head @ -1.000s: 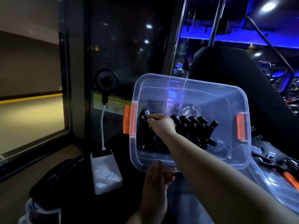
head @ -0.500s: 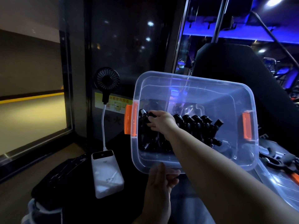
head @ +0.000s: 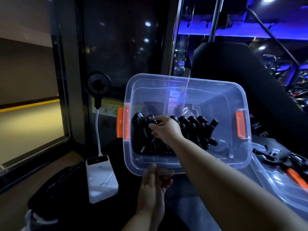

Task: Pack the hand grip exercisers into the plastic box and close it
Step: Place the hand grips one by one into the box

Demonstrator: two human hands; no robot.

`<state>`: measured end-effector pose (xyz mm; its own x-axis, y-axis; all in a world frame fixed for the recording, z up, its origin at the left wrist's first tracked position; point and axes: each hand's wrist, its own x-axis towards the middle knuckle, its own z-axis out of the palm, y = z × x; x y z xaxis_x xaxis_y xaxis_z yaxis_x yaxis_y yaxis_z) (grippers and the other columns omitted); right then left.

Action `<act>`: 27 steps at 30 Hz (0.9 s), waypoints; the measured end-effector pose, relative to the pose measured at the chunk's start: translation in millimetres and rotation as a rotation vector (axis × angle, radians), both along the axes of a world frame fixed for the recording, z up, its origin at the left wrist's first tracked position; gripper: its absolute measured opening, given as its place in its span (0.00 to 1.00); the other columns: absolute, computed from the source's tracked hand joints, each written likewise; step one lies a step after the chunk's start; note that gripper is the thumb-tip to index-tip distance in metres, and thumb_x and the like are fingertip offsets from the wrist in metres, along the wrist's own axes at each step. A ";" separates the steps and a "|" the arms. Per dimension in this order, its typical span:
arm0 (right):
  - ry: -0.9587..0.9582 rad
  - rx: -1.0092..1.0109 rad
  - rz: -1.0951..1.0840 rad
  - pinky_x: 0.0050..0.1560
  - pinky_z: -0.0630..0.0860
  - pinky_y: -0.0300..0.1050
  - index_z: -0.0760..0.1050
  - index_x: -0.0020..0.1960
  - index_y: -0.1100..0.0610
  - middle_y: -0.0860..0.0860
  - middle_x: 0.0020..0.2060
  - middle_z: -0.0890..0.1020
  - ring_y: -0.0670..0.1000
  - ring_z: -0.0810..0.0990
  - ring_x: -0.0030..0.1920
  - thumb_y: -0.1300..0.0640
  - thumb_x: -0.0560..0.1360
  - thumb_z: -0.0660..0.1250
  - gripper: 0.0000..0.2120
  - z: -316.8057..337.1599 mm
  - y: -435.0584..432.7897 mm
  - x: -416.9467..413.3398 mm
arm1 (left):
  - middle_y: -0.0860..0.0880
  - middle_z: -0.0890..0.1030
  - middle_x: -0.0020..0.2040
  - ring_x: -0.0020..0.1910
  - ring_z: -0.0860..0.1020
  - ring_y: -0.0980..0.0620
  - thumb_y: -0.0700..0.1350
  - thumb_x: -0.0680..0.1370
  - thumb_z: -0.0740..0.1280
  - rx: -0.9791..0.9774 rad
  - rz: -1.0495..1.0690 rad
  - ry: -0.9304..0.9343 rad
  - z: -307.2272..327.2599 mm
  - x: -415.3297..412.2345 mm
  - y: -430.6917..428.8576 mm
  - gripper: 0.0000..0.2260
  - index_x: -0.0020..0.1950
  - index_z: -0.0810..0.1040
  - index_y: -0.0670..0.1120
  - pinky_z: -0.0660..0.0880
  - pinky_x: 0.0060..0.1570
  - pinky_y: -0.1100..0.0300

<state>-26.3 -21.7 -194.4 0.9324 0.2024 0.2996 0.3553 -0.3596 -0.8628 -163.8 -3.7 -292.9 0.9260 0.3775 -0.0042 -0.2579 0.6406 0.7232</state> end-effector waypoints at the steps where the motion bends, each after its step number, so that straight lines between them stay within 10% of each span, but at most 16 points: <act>1: 0.003 -0.014 -0.012 0.46 0.82 0.54 0.77 0.55 0.48 0.48 0.33 0.82 0.49 0.85 0.38 0.53 0.70 0.74 0.14 -2.4 -7.1 -0.2 | 0.37 0.82 0.40 0.39 0.81 0.48 0.50 0.76 0.61 0.005 -0.001 -0.004 0.6 -0.8 0.0 0.19 0.54 0.74 0.34 0.74 0.42 0.56; 8: -0.060 -0.085 -0.103 0.46 0.82 0.53 0.80 0.47 0.47 0.48 0.35 0.83 0.52 0.84 0.39 0.50 0.70 0.73 0.07 -11.8 -65.1 -9.4 | 0.37 0.82 0.45 0.41 0.82 0.49 0.49 0.82 0.55 0.094 0.041 0.032 4.1 -5.3 -3.8 0.20 0.58 0.72 0.31 0.75 0.42 0.58; 13: -0.158 -0.331 -0.312 0.45 0.74 0.40 0.81 0.46 0.47 0.43 0.37 0.82 0.47 0.80 0.44 0.48 0.72 0.70 0.05 -13.9 -129.3 -24.6 | 0.34 0.81 0.47 0.45 0.83 0.46 0.50 0.82 0.55 0.071 0.043 0.007 5.4 -4.8 -4.7 0.16 0.44 0.73 0.39 0.77 0.42 0.57; 22: -0.408 -0.315 -0.710 0.62 0.65 0.52 0.78 0.60 0.52 0.56 0.56 0.75 0.60 0.70 0.61 0.55 0.71 0.72 0.17 -38.5 -223.2 -31.7 | 0.44 0.84 0.38 0.48 0.82 0.45 0.53 0.82 0.53 0.061 0.025 -0.005 17.6 -15.4 -14.3 0.15 0.42 0.70 0.46 0.76 0.48 0.53; 27: -0.146 -0.107 -0.622 0.56 0.70 0.51 0.66 0.69 0.53 0.57 0.61 0.75 0.59 0.75 0.59 0.47 0.78 0.61 0.22 -47.2 -244.1 -20.8 | 0.44 0.84 0.40 0.50 0.82 0.45 0.54 0.82 0.53 0.004 0.007 0.021 21.8 -10.6 -20.3 0.16 0.43 0.71 0.44 0.76 0.49 0.53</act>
<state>-47.1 -265.8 -241.6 0.8363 -0.3268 0.4402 0.1635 -0.6177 -0.7692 -174.4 -24.0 -271.1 0.9231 0.3840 -0.0219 -0.2472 0.6358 0.7312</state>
